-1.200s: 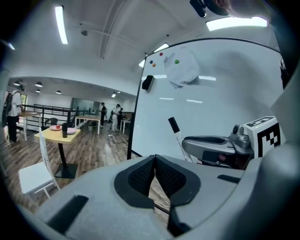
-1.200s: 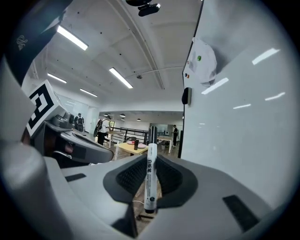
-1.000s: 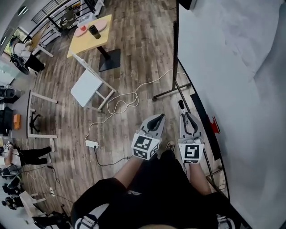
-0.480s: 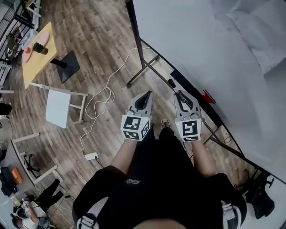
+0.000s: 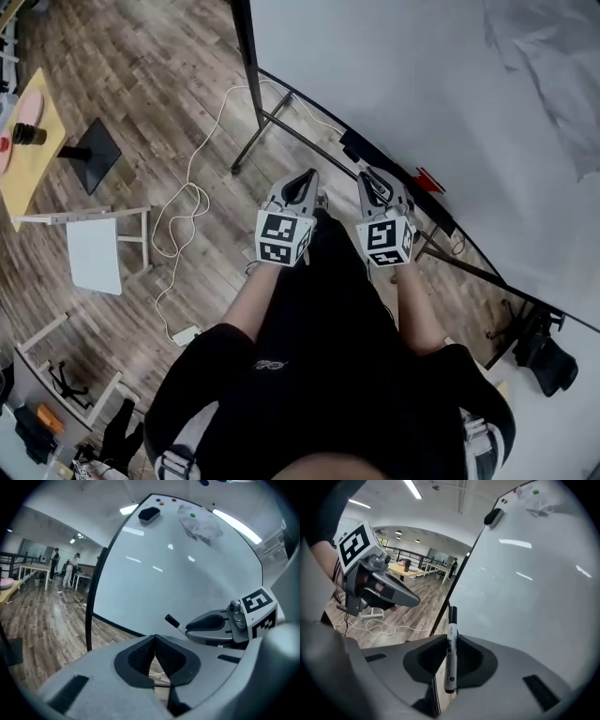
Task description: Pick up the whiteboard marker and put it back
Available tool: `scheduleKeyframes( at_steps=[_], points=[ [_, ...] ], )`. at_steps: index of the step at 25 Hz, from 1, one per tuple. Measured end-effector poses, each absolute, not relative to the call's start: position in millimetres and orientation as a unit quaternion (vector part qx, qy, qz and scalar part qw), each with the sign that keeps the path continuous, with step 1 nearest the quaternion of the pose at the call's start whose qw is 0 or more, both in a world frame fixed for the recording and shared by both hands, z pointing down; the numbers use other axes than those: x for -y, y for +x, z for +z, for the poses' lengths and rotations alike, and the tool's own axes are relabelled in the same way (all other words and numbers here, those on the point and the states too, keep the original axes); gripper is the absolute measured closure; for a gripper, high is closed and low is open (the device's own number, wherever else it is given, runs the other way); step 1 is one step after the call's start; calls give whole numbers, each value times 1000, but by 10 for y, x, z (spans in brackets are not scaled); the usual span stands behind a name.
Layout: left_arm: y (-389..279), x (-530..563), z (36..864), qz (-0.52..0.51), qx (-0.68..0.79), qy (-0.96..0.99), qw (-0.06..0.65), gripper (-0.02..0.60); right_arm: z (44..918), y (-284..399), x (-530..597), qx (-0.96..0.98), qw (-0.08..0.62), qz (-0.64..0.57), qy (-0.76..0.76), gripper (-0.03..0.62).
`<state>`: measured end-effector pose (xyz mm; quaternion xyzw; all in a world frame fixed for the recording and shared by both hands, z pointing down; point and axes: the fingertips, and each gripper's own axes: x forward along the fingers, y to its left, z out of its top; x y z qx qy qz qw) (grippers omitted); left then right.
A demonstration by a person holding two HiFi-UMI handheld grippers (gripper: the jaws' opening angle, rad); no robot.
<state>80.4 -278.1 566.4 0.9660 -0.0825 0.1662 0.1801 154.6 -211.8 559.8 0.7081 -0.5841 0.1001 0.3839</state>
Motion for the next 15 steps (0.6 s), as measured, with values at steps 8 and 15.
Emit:
scheduleKeyframes(
  at_steps=[8,15],
  points=[
    [1005,2959,6141,222,65,950,208,575,6284,1905,2218,579,508,115,627,540],
    [1427,3149,6343,250,63,947,190,575,6632,2101,2222,586,529,150,596,540]
  ],
)
